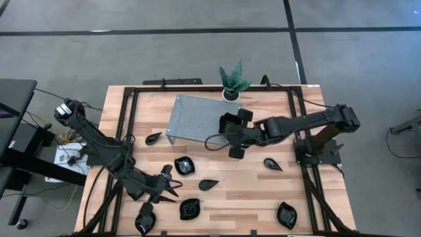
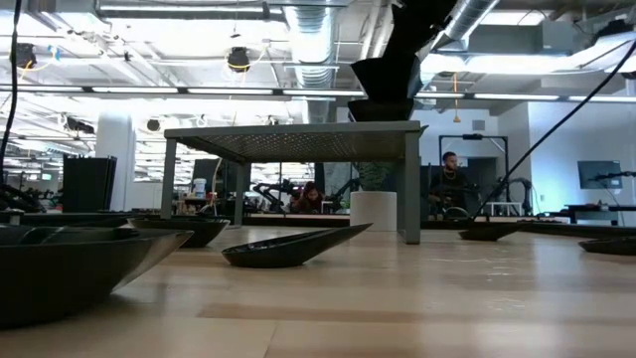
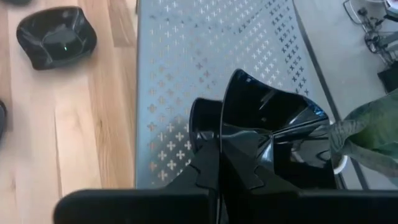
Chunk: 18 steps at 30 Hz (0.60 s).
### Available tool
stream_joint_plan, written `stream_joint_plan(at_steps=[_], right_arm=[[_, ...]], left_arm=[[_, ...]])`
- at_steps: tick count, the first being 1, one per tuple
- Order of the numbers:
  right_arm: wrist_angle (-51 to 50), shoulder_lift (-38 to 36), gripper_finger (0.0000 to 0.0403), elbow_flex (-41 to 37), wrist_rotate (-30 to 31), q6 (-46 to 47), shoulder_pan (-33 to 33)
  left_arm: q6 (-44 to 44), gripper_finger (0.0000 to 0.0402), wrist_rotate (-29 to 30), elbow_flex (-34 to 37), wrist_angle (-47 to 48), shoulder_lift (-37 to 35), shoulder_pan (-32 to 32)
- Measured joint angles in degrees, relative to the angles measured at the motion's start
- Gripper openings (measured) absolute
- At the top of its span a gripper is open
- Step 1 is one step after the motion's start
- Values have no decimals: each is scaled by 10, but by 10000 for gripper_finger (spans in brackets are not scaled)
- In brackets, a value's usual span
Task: Pick & Place Mini shaped plates
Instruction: Stack the distorted square plate on top of the distorted square plates on the shelf, then put the leaf shaped plate on the shelf
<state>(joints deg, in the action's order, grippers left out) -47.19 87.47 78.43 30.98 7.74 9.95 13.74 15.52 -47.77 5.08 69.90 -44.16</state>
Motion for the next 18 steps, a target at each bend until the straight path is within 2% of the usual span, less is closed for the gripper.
stream_joint_plan(at_steps=[9, 18], right_arm=[[-4, 0, 17, 0, -16, -2, -12], [-3, 0, 73, 0, -14, -2, -27]], left_arm=[[2, 92, 2, 0, 0, 3, -1], [2, 92, 7, 0, 0, 3, -1]])
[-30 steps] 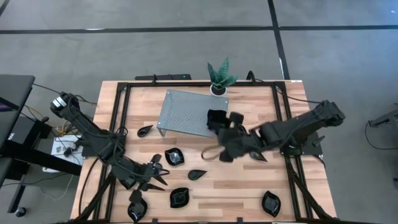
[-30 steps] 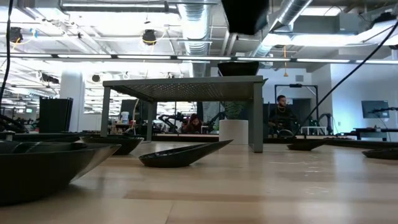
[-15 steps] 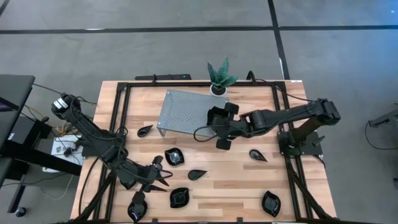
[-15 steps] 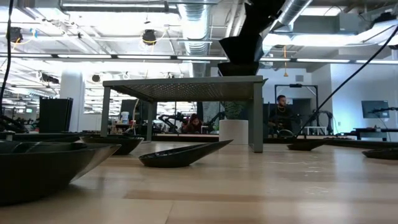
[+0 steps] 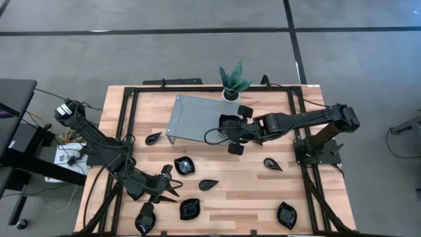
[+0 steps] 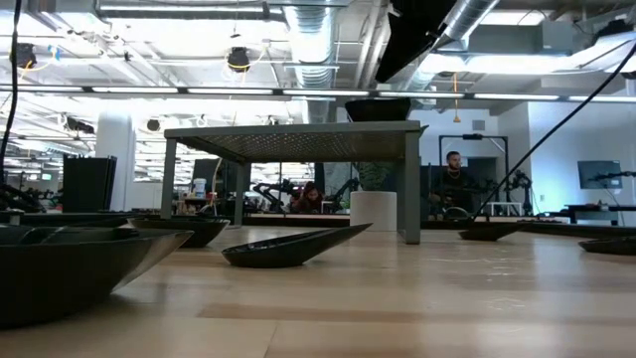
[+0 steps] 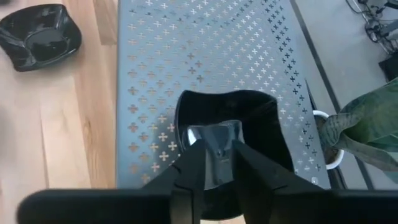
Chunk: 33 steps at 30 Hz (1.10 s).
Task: Pick & Place Mini shaped plates
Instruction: Put the leaf shaped plate on the shelf
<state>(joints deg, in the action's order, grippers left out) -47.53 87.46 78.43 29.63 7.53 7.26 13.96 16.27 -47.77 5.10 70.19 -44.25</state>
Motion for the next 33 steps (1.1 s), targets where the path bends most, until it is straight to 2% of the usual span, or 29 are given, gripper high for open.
stream_joint_plan(at_steps=[6, 11, 13, 16, 19, 21, 24, 29, 33], right_arm=[[14, 0, 87, 0, -28, 10, 31], [88, 0, 86, 0, -63, 98, 98], [103, 0, 86, 0, -64, 93, 134], [97, 0, 86, 0, -35, 64, 190], [98, 0, 86, -2, 19, 84, 237], [118, -2, 86, -23, 37, 89, 258], [177, -2, 86, -81, 26, 93, 273], [375, -1, 85, -208, -61, 125, 259], [489, -1, 85, -273, -93, 118, 237]], left_arm=[[4, 92, 0, 0, 0, 0, 0], [31, 92, 0, 0, 0, 0, 0], [30, 92, 0, 0, 0, 0, -3], [31, 96, 0, 0, 0, 4, -7], [43, 112, 0, 0, 0, 18, -12], [59, 127, 0, 0, 0, 31, -12], [79, 152, 0, 0, 0, 55, -10], [95, 178, 0, 0, -1, 114, -10], [130, 180, -16, 0, -10, 154, -11]])
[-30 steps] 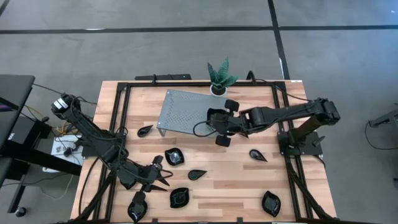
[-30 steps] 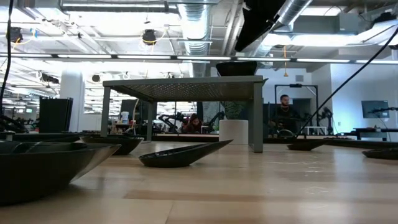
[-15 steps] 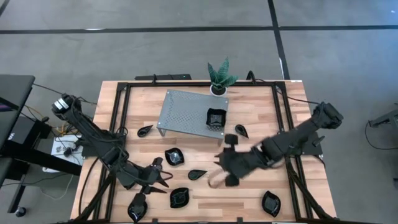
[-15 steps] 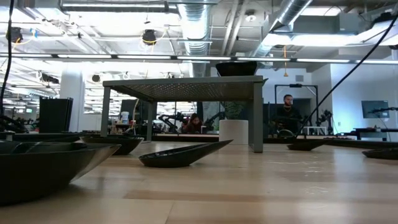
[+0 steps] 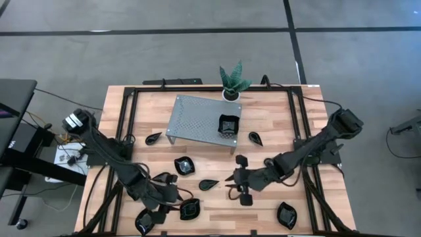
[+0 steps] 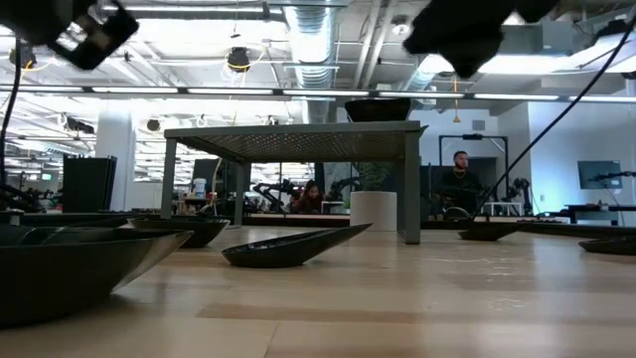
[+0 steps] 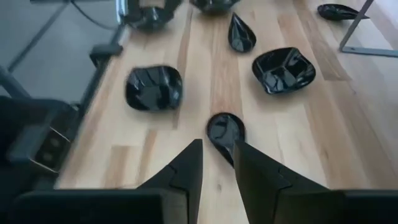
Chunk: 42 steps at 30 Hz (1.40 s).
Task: Pick & Place Mini shaped plates
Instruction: Put the leaf shaped plate on the shelf
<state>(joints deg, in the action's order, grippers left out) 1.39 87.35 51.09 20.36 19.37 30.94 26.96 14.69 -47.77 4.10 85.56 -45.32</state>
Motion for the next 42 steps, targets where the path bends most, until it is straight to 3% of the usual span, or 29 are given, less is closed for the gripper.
stream_joint_plan(at_steps=[6, 14, 19, 26, 30, 33, 36, 42], right_arm=[[11, 0, 85, -10, -39, 7, -28], [23, 0, 85, -10, -40, -3, -60], [25, 0, 85, -10, -49, -4, -85], [25, 0, 85, -10, -101, -4, -119], [25, 0, 85, -10, -102, -4, -126], [25, 0, 85, -10, -107, -4, -128], [27, 0, 85, -10, -115, -4, -135], [49, 0, 85, -10, -115, -5, -156]], left_arm=[[46, 166, -20, 0, -2, 28, -9], [-7, 156, 94, 0, 91, 22, 5], [71, 158, 92, 1, 204, 22, 23], [211, 158, 79, 57, 214, 20, 7], [234, 159, 87, 81, 214, 20, 3], [231, 159, 108, 85, 214, 20, 4], [208, 159, 165, 84, 204, 19, 7], [27, 159, 256, 84, 172, 19, 8]])
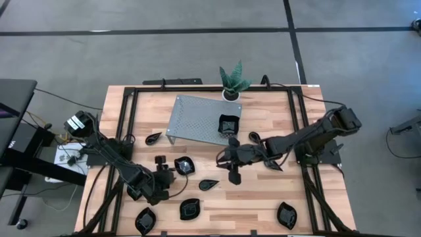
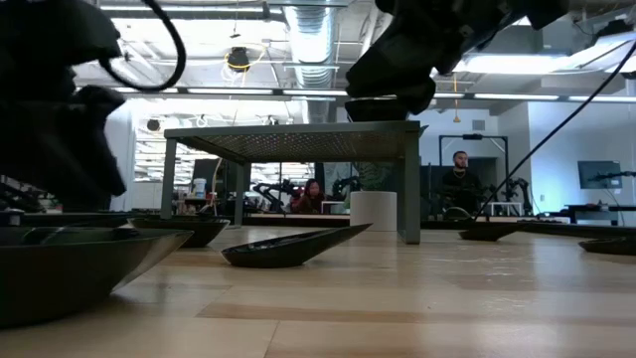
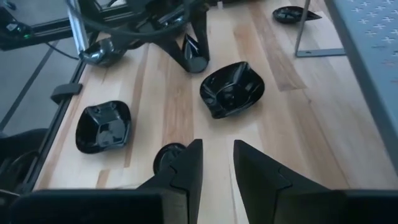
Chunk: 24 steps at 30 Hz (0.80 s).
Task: Pick & Place Mini shaped plates
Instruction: Put the leaf shaped plate on the shelf
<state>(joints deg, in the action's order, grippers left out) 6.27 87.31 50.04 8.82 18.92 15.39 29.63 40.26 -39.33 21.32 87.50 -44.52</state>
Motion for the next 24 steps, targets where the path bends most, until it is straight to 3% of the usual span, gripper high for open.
stream_joint_plan(at_steps=[9, 12, 15, 24], right_arm=[[-1, 0, 85, 0, -18, -19, -4], [-1, 0, 85, 0, -30, -24, -4], [-2, 0, 85, 0, -30, -24, -4], [-2, 0, 85, 0, -30, -24, 0]], left_arm=[[-86, 159, -5, 0, -35, 0, 49], [-108, 159, -42, 0, -52, 0, 63], [-114, 159, -70, 0, -58, 0, 63], [-118, 159, -74, 0, -83, 25, 64]])
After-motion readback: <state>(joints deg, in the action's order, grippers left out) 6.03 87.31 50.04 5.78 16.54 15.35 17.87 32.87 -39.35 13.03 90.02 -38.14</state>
